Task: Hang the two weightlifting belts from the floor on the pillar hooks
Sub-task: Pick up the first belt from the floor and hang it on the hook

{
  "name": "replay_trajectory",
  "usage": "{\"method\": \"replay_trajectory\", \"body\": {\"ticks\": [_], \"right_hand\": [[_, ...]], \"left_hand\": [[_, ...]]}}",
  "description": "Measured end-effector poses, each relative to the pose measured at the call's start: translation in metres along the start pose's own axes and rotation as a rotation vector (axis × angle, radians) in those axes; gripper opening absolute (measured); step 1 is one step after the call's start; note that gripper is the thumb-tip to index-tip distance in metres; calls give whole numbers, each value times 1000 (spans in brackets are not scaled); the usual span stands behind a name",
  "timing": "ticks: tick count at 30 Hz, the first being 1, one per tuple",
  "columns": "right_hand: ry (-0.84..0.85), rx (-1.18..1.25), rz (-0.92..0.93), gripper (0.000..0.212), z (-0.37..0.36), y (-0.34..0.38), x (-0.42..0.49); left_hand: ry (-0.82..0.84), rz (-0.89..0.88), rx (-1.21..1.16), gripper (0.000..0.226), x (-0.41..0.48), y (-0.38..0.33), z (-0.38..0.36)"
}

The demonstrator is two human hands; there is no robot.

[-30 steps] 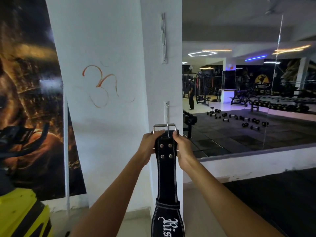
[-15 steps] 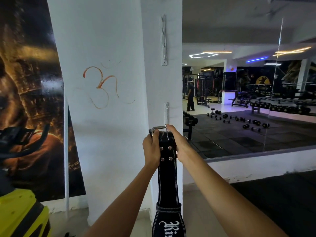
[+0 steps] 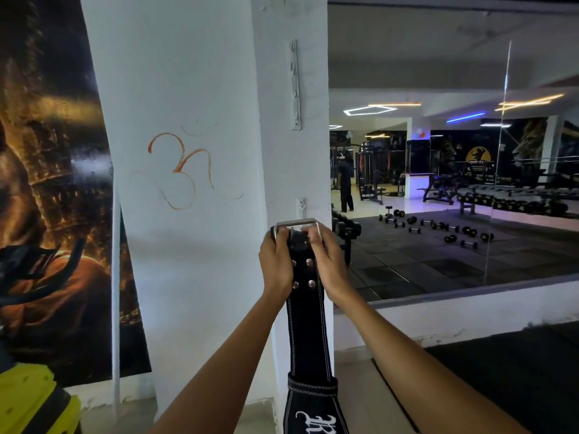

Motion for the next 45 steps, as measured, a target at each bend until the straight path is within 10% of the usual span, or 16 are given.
{"method": "replay_trajectory", "body": {"ticks": [11, 45], "right_hand": [[-408, -181, 212, 47, 6, 7, 112], [-241, -349, 277, 55, -26, -71, 658]], "left_hand": [[-82, -399, 472, 47, 78, -35, -42], [-311, -428, 558, 44, 587, -38, -226]]}}
Point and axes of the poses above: each hand's wrist, its own x-axis towards the middle knuckle, its own z-axis out of the back of the hand, y = z × x, the point moved 4 cm from there along x, towards the middle knuckle, and after that the axes turned 4 degrees about x, right-handed, at the moved point
